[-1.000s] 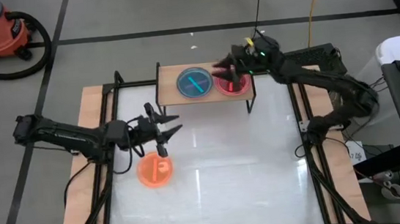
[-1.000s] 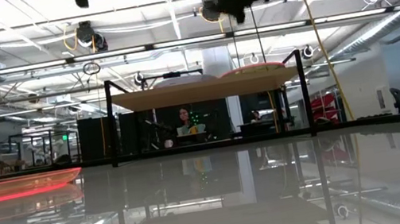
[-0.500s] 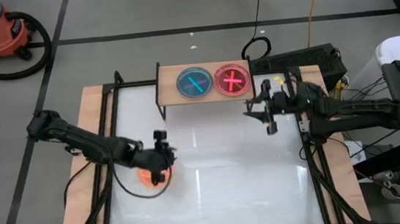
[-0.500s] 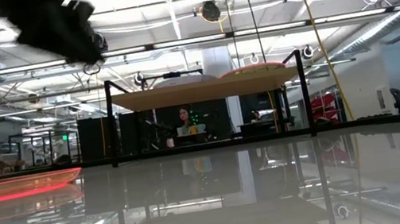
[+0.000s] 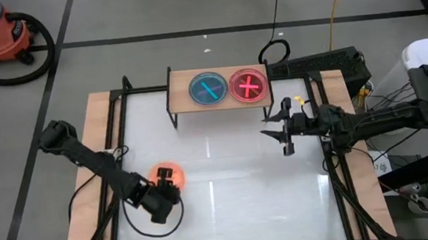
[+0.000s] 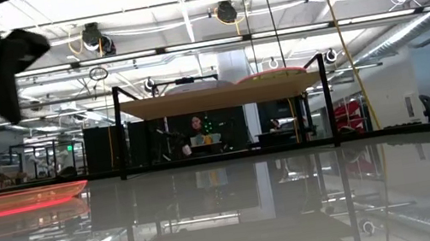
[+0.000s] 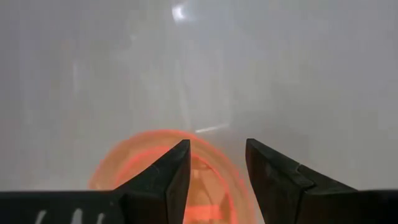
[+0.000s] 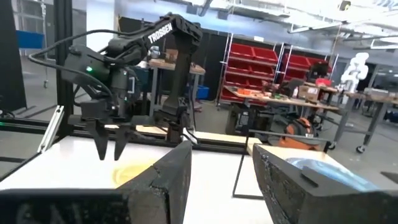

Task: Place and stack plates onto a shelf
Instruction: Stack the orange plate on top of the blue plate on the shelf

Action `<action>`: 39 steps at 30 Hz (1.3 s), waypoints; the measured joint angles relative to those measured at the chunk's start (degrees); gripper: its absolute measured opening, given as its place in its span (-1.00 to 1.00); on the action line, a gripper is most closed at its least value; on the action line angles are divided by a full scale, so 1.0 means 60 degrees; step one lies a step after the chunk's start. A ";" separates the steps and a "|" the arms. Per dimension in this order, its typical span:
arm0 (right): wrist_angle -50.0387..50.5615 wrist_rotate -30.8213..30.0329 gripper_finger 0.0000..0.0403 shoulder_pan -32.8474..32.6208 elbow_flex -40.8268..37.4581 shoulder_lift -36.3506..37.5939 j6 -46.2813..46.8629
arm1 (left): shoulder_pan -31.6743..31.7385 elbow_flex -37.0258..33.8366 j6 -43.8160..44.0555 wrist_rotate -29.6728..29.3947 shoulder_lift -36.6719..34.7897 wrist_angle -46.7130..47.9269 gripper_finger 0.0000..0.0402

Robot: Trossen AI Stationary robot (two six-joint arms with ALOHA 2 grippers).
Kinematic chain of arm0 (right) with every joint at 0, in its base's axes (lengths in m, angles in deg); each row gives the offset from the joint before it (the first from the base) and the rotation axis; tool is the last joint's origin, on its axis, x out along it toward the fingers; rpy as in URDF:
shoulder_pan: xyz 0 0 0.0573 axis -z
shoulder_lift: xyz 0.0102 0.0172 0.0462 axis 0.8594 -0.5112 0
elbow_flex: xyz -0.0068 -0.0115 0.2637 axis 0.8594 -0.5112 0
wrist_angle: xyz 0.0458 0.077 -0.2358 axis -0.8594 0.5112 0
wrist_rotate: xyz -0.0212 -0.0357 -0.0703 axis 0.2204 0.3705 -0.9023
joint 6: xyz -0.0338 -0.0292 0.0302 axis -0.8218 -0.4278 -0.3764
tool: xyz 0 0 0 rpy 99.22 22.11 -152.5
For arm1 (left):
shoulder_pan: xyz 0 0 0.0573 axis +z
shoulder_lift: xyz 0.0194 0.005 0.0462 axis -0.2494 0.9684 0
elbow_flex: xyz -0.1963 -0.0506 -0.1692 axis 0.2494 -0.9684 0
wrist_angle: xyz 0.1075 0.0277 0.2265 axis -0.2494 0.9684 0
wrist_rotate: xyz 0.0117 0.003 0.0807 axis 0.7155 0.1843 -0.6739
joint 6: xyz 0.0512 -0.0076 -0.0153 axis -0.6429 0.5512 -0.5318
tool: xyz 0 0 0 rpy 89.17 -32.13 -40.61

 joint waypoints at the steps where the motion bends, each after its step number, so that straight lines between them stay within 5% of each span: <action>1: -0.0038 -0.0005 -0.25 -0.0024 0.0000 0.0000 -0.0059 | -0.0121 0.0000 0.0316 0.0000 -0.0001 0.0072 -0.20; 14: -0.0463 0.0002 -0.25 -0.0042 0.0000 0.0000 -0.0386 | -0.1555 -0.0490 0.3184 -0.0303 0.0402 0.0688 -0.20; 30: -0.0440 0.0009 -0.25 -0.0038 0.0011 -0.0055 0.0057 | -0.2021 -0.0487 0.3619 -0.0555 0.2092 0.0518 -0.21; 39: -0.0482 0.0009 -0.25 -0.0073 0.0018 -0.0368 0.0233 | -0.2033 -0.0476 0.3771 -0.0696 0.2291 0.0471 -0.74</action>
